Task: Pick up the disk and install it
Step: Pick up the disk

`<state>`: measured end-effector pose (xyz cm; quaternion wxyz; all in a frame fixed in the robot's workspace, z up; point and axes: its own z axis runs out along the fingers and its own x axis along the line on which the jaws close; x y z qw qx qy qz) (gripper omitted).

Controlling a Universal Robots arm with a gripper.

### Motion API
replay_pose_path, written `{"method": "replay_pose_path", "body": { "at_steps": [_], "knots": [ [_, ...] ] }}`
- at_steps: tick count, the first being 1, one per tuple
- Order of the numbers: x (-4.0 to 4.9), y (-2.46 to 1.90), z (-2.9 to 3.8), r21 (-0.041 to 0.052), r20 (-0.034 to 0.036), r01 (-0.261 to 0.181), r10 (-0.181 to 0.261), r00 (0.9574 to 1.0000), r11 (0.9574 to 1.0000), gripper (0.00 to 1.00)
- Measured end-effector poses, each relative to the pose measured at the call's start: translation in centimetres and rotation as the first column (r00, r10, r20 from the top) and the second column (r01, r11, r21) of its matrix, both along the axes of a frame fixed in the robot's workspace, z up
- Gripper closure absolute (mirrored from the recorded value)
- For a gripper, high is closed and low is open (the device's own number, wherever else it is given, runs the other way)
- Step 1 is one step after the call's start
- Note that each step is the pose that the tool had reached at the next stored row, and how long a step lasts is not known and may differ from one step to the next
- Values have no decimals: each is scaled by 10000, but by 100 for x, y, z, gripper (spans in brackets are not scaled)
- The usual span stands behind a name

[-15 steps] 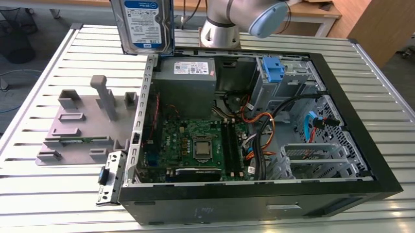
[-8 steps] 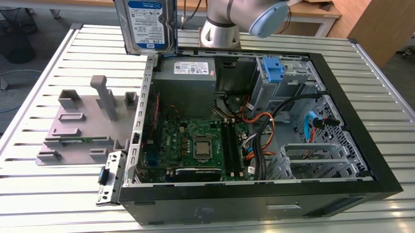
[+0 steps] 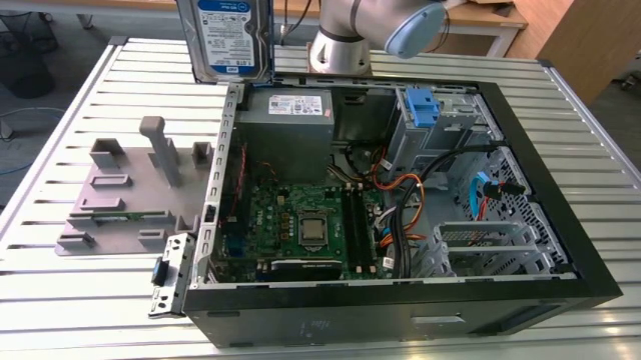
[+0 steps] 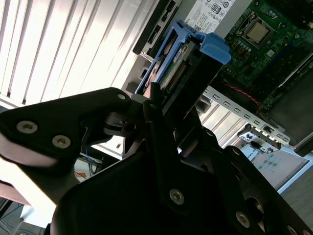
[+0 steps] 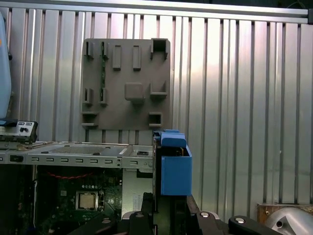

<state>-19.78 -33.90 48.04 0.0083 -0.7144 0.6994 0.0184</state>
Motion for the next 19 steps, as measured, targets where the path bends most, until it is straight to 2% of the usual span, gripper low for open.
{"method": "replay_pose_path", "body": {
  "at_steps": [4,9,17,19],
  "knots": [
    [11,-21,1,-1,-3,4,-4,10000,10000,65],
    [37,-68,1,-2,-17,12,-12,10000,10000,65],
    [76,-178,0,-7,-42,36,-36,10000,10000,65],
    [93,-194,0,-7,-52,40,-40,10000,10000,65]
  ]
}}
